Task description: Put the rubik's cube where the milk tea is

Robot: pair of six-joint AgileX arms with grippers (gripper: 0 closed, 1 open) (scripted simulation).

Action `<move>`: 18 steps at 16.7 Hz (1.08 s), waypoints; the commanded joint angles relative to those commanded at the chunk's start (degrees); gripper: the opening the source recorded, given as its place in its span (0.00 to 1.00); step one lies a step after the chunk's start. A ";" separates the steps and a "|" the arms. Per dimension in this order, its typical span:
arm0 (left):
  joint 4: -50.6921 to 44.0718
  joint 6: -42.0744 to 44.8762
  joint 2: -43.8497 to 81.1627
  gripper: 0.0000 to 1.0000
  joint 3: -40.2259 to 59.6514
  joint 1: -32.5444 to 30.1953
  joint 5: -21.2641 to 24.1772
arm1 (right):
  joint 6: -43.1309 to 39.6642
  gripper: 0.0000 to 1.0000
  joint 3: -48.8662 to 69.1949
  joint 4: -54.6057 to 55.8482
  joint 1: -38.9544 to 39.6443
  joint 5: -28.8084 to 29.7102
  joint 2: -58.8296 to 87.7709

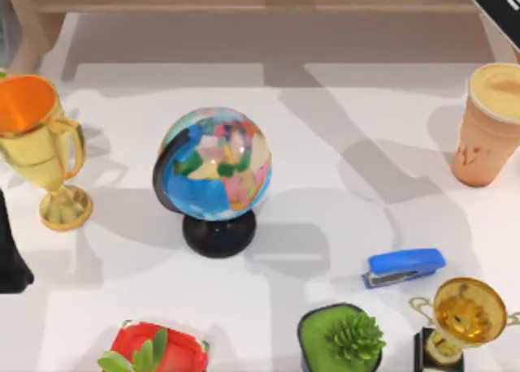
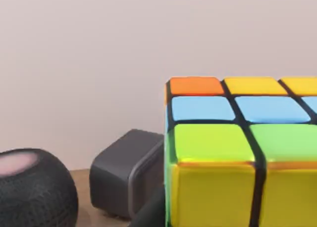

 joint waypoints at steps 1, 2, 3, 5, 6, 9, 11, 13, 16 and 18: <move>0.00 0.00 0.00 1.00 0.00 0.00 0.00 | -0.70 0.00 -0.63 -0.48 -0.73 -1.42 1.16; 0.00 0.00 0.00 1.00 0.00 0.00 0.00 | -1.32 0.00 -1.26 -0.76 -1.47 -2.64 2.17; 0.00 0.00 0.00 1.00 0.00 0.00 0.00 | -1.70 0.00 -1.65 -0.85 -1.98 -3.33 2.75; 0.00 0.00 0.00 1.00 0.00 0.00 0.00 | -1.77 0.00 -1.72 -0.86 -2.08 -3.46 2.85; 0.00 0.00 0.00 1.00 0.00 0.00 0.00 | -1.77 0.00 -1.72 -0.86 -2.08 -3.46 2.85; 0.00 0.00 0.00 1.00 0.00 0.00 0.00 | -1.11 0.00 -1.65 -1.05 -1.81 -4.05 2.33; 0.00 0.00 0.00 1.00 0.00 0.00 0.00 | 1.01 0.00 -1.08 -2.50 -1.08 -6.93 0.38; 0.00 0.00 0.00 1.00 0.00 0.00 0.00 | 4.34 0.00 -0.90 -5.68 0.64 -11.52 -1.96; 0.00 0.00 0.00 1.00 0.00 0.00 0.00 | 10.52 0.00 -2.23 -14.59 3.62 -20.31 -4.93; 0.00 0.00 0.00 1.00 0.00 0.00 0.00 | 14.69 0.00 -4.45 -22.83 4.45 -26.39 -5.48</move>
